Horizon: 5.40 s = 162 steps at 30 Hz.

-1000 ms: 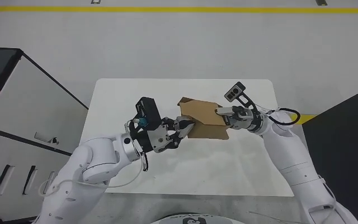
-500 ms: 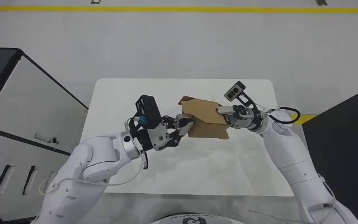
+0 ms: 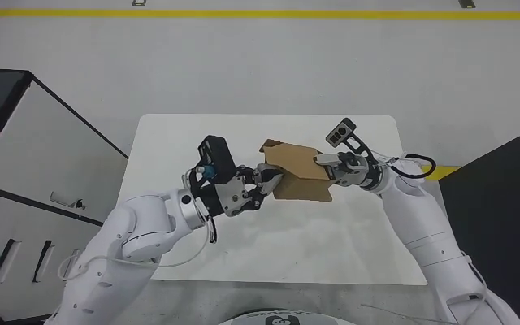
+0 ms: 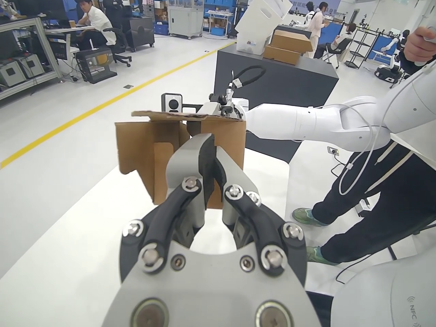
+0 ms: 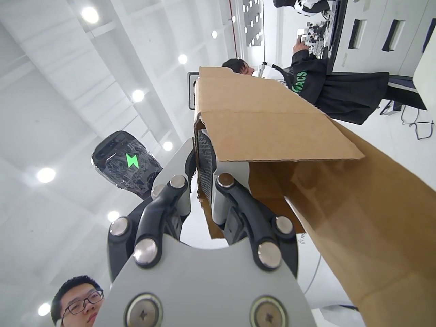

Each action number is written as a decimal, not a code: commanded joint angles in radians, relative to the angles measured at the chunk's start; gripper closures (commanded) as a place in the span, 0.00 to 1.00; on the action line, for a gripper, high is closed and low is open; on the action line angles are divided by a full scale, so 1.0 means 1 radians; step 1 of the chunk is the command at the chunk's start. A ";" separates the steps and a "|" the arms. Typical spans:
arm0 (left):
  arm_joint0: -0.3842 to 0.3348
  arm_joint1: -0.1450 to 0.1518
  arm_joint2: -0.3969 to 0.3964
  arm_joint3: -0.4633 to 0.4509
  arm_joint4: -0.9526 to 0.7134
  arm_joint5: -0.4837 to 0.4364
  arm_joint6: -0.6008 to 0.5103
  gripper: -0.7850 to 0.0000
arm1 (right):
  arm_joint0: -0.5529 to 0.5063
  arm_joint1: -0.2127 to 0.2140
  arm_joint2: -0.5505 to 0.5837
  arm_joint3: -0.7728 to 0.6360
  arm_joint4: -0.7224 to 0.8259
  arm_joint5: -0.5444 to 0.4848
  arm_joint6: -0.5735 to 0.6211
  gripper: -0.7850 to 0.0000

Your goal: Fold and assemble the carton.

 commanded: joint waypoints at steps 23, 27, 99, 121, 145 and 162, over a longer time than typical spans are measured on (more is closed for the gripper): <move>-0.003 -0.001 0.019 -0.011 -0.001 0.000 -0.018 1.00 | -0.002 0.000 0.002 0.004 0.012 0.020 0.010 1.00; -0.009 -0.002 0.032 -0.008 0.000 0.001 -0.023 1.00 | -0.003 0.000 0.003 0.004 0.010 0.023 0.010 1.00; -0.032 -0.011 0.000 0.007 0.054 0.005 0.058 1.00 | 0.059 0.067 -0.225 0.071 0.324 0.281 0.046 1.00; -0.030 -0.011 -0.002 -0.006 0.071 0.015 0.031 1.00 | 0.040 0.061 -0.200 0.061 0.306 0.268 0.047 1.00; -0.035 -0.012 0.004 -0.002 0.080 0.011 0.024 1.00 | 0.027 0.049 -0.172 0.059 0.278 0.276 0.034 1.00; -0.046 -0.015 0.025 0.011 0.084 0.011 0.028 1.00 | 0.031 0.040 -0.161 0.073 0.262 0.280 0.043 1.00</move>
